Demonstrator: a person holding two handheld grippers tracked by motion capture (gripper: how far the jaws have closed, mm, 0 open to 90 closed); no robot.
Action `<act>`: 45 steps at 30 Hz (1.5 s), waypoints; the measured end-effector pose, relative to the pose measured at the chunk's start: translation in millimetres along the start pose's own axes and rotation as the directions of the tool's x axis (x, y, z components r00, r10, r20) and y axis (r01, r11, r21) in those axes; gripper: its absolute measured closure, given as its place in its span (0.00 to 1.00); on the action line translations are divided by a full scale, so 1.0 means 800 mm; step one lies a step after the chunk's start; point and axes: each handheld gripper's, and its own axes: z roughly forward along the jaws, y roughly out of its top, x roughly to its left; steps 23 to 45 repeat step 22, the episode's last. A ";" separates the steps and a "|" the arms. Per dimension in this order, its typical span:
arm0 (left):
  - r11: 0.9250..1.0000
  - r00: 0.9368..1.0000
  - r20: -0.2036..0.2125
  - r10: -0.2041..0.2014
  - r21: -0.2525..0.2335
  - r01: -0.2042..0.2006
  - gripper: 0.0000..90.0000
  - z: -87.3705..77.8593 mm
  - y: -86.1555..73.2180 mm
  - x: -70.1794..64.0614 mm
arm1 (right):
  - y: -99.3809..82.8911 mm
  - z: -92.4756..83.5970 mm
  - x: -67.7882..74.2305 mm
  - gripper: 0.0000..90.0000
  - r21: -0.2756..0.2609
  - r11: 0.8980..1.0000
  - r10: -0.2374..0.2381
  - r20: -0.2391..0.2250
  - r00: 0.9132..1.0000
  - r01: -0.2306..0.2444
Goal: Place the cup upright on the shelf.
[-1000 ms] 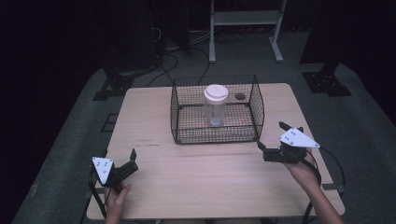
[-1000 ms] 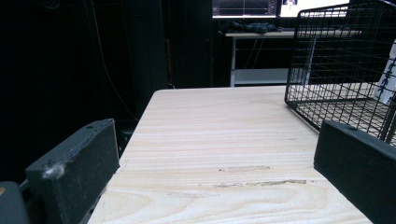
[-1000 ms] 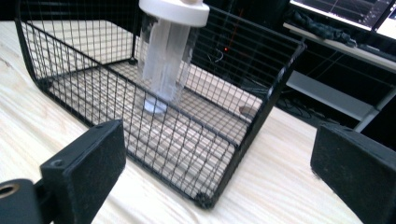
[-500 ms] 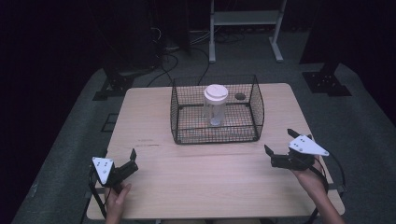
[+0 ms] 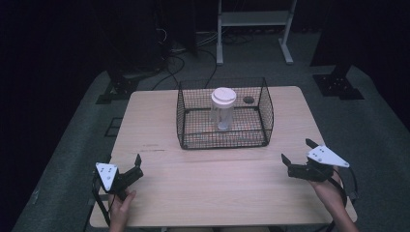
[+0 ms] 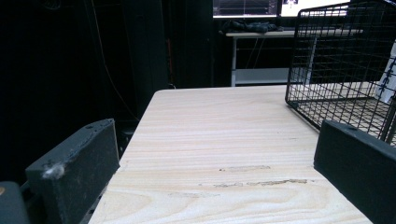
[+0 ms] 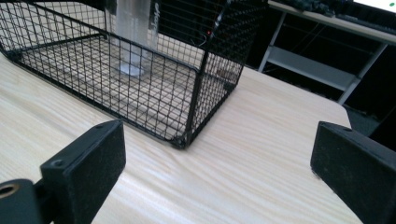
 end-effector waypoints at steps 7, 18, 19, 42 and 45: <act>1.000 1.000 0.000 0.003 0.000 -0.003 0.00 0.000 0.000 0.000 | -0.017 -0.009 -0.006 0.03 0.020 1.000 0.017 0.019 1.000 -0.017; 1.000 1.000 -0.003 0.004 0.001 -0.004 0.00 0.000 0.000 0.000 | -0.040 -0.021 -0.008 0.03 0.029 0.998 0.048 0.037 0.998 -0.050; 1.000 1.000 -0.003 0.003 0.000 -0.003 0.00 0.000 0.000 0.000 | -0.040 -0.021 -0.008 0.03 0.029 0.998 0.048 0.037 0.998 -0.050; 1.000 1.000 -0.006 0.001 0.003 -0.001 0.00 0.000 0.000 0.000 | -0.040 -0.022 0.003 0.03 0.017 0.999 0.034 0.027 0.999 -0.035; 1.000 1.000 -0.006 0.001 0.003 -0.001 0.00 0.000 0.000 0.000 | -0.040 -0.022 0.003 0.03 0.017 0.999 0.034 0.027 0.999 -0.035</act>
